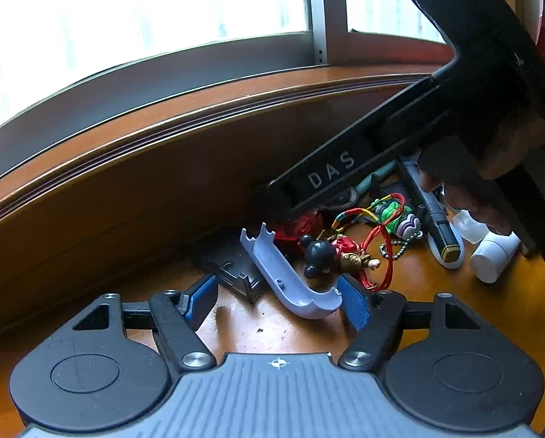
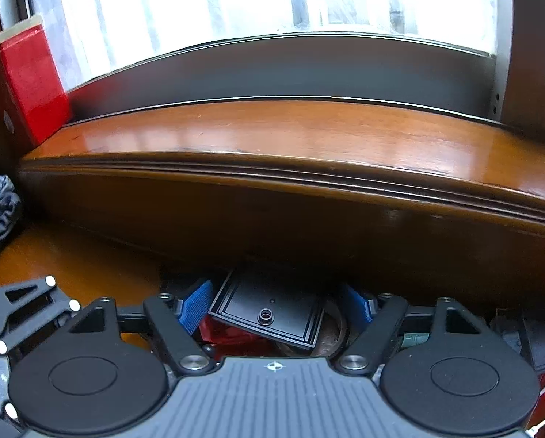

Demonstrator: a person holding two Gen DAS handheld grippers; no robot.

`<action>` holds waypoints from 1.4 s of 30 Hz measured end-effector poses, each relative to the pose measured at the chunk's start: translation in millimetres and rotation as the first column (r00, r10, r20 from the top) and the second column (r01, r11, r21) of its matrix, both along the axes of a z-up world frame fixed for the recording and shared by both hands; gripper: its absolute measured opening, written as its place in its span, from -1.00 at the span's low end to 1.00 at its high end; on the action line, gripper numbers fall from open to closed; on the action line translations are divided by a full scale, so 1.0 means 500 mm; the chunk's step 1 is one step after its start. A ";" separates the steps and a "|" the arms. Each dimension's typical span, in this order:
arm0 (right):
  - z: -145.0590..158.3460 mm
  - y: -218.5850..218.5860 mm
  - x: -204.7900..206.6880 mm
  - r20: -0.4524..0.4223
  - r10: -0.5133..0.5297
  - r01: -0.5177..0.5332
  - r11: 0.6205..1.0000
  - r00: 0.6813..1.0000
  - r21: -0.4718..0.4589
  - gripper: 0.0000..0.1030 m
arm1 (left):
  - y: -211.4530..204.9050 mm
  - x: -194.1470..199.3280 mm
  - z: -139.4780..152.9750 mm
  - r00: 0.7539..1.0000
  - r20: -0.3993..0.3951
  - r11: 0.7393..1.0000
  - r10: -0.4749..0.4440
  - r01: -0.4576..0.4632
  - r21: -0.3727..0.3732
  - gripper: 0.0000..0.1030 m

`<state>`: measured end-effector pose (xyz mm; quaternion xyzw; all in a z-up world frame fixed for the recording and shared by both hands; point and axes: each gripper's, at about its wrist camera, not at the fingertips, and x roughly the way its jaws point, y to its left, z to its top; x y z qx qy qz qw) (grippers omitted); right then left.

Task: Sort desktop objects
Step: 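Close the right gripper on the black square tray while the left gripper approaches the grey square case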

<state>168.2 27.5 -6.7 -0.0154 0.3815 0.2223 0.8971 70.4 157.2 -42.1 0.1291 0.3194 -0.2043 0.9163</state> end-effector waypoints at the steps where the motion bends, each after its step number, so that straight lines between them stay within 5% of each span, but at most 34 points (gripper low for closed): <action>1: 0.000 0.003 -0.001 0.005 0.004 -0.004 1.000 1.000 -0.008 0.52 | -0.001 -0.002 0.000 1.000 0.001 1.000 -0.002 0.002 0.003 0.40; 5: 0.003 0.008 -0.006 0.018 0.001 -0.001 1.000 1.000 -0.007 0.41 | -0.005 -0.011 0.004 1.000 0.016 0.999 -0.016 0.016 0.028 0.41; 8: 0.009 0.007 -0.012 0.007 0.001 -0.001 1.000 1.000 0.020 0.33 | -0.012 -0.016 0.009 0.998 0.037 0.995 -0.058 0.055 0.087 0.62; 13: 0.036 -0.030 -0.036 0.013 0.026 -0.027 0.996 1.000 0.084 0.25 | -0.042 0.000 0.015 0.973 0.036 0.948 -0.228 0.213 0.235 0.72; 18: 0.070 -0.076 -0.061 0.036 0.048 -0.052 0.990 0.998 0.128 0.24 | -0.036 0.025 0.023 0.954 -0.025 0.931 -0.297 0.296 0.214 0.71; 21: 0.079 -0.095 -0.073 0.035 0.050 -0.054 0.987 0.998 0.151 0.24 | -0.032 0.036 0.026 0.942 -0.057 0.923 -0.330 0.334 0.190 0.47; 33: 0.089 -0.104 -0.079 0.035 0.075 -0.080 0.979 0.997 0.190 0.24 | 0.003 -0.027 0.035 0.988 -0.050 0.989 -0.145 0.146 0.026 -0.15; 42: 0.098 -0.113 -0.096 0.050 0.114 -0.122 0.972 0.992 0.198 0.24 | 0.024 -0.074 0.039 0.994 -0.098 0.993 0.044 -0.054 -0.105 -0.31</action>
